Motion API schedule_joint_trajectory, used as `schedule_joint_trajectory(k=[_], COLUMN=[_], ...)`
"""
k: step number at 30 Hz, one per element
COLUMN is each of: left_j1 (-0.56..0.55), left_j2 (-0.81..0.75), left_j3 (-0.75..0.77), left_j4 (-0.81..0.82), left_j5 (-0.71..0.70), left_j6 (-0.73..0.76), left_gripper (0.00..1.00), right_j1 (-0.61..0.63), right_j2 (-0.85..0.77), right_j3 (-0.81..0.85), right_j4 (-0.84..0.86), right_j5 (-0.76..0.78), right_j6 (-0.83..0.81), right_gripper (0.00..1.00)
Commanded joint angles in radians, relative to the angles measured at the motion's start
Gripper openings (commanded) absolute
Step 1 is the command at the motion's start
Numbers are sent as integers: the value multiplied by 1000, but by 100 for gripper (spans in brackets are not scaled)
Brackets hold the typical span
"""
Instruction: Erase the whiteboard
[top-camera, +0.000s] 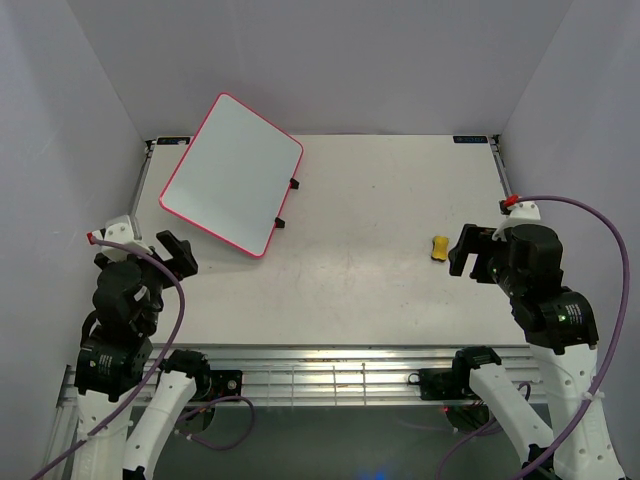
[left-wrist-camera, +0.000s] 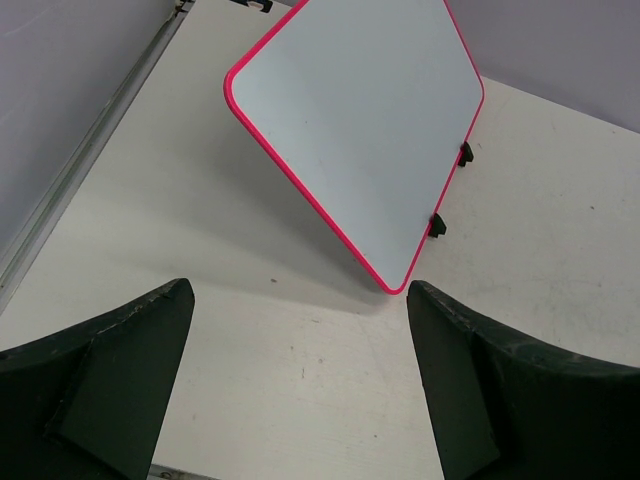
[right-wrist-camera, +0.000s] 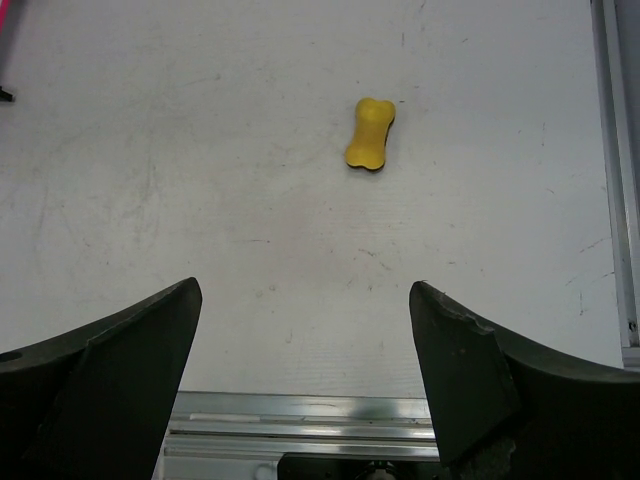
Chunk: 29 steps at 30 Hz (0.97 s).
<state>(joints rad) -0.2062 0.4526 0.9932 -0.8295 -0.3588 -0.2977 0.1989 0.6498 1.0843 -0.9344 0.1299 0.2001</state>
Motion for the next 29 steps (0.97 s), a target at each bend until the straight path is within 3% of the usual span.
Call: schedule_joint_trajectory(k=[1,8,13,18,29], left_j1=[-4,-5,-5,-5,-4], left_j2=[5,18,34,31,38], left_j3=[-1,4,-18,-44,-77], left_j4=[24,35,49,72,119], left_j5=[-2,-15,-115,-59,-77], left_j6=[-15,-6,-52,-23,-24], left_gripper=[98,98,98,98,98], right_j1=[5,5,5,4,5], right_j2=[-6,-13,-27,-36,-26], right_j3=[22,-9,-46,-70,-86], right_j4=[35,75,104,124,128], right_j5=[36,45,45,59,57], right_j6=[-18,-42,-56,-79,-85], right_gripper=[90,90,90,90,90])
